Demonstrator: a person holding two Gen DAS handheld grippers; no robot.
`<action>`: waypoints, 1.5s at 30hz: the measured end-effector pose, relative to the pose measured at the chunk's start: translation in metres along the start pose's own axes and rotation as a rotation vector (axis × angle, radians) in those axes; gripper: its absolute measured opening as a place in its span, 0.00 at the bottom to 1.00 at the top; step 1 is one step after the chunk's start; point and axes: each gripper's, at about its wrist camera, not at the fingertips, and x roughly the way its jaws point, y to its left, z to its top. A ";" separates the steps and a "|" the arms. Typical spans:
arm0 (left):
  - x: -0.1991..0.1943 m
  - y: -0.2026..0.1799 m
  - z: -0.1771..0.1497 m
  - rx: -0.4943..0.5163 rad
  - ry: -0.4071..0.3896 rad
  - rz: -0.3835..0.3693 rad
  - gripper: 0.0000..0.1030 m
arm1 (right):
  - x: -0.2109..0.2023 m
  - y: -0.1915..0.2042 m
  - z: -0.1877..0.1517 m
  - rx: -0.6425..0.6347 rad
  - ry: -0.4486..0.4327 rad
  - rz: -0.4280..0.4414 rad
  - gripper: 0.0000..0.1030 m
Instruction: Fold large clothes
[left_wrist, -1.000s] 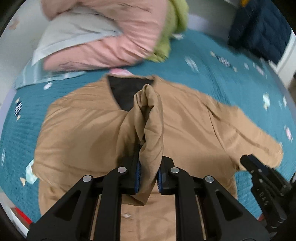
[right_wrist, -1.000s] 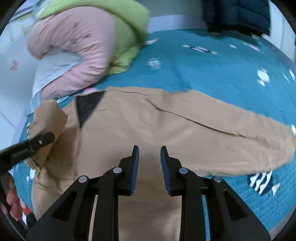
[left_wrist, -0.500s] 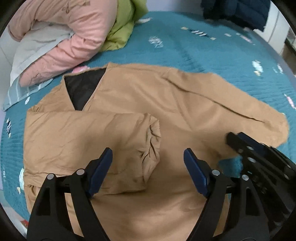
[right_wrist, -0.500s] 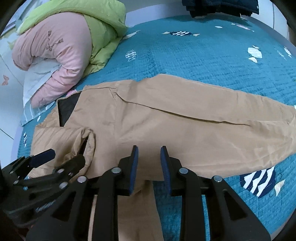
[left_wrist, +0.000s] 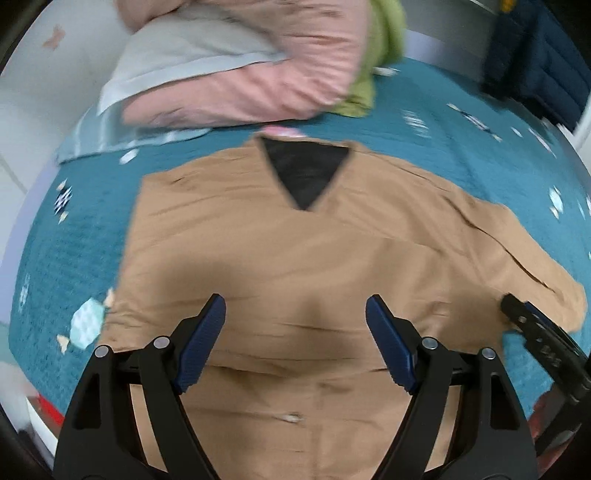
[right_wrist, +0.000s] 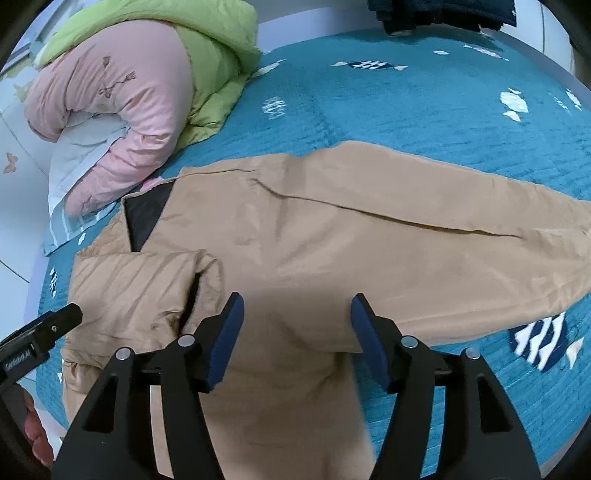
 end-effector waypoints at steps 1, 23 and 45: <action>0.003 0.014 -0.001 -0.025 0.007 0.015 0.70 | 0.001 0.006 0.000 -0.006 0.002 0.022 0.56; 0.057 0.142 -0.049 -0.266 0.125 0.186 0.07 | 0.065 0.075 -0.028 -0.202 0.204 0.156 0.23; 0.008 0.022 -0.048 -0.061 0.057 0.117 0.57 | -0.037 -0.200 -0.002 0.615 0.044 -0.141 0.59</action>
